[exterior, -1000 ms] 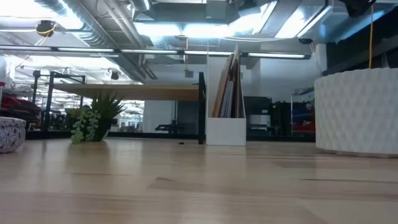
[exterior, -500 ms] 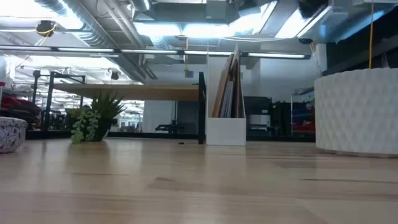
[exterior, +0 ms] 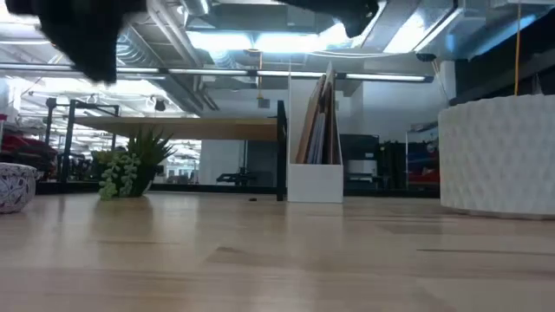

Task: Stock shelves
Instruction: Remove the plant pot from under the shelf

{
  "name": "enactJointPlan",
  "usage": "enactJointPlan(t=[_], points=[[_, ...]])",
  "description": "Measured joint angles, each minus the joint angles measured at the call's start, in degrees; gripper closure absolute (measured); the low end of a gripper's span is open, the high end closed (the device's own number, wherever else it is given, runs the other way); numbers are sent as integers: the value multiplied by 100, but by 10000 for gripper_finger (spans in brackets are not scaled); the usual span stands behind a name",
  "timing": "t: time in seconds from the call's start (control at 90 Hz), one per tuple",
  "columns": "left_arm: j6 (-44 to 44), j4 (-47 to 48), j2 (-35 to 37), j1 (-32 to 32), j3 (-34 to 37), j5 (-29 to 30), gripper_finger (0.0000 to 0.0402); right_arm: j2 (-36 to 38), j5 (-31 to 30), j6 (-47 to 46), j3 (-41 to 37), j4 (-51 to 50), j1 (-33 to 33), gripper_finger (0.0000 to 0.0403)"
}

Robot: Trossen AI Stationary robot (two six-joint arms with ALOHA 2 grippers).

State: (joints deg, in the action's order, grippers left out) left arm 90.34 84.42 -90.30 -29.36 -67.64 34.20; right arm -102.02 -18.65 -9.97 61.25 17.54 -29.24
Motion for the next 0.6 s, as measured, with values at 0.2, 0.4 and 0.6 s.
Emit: enactJointPlan(t=[0.2, 0.4, 0.6], points=[[-765, -886, 0, 763, 1296, -797, 274, -425, -56, -11, 228, -109, 707, 139], [-463, -1761, 7, 1008, 2403, -985, 274, -1105, 730, -371, 253, 550, 1625, 139], [163, -2143, 19, 941, 3169, -947, 274, -1913, 1064, -368, 1145, 622, 1974, 139]])
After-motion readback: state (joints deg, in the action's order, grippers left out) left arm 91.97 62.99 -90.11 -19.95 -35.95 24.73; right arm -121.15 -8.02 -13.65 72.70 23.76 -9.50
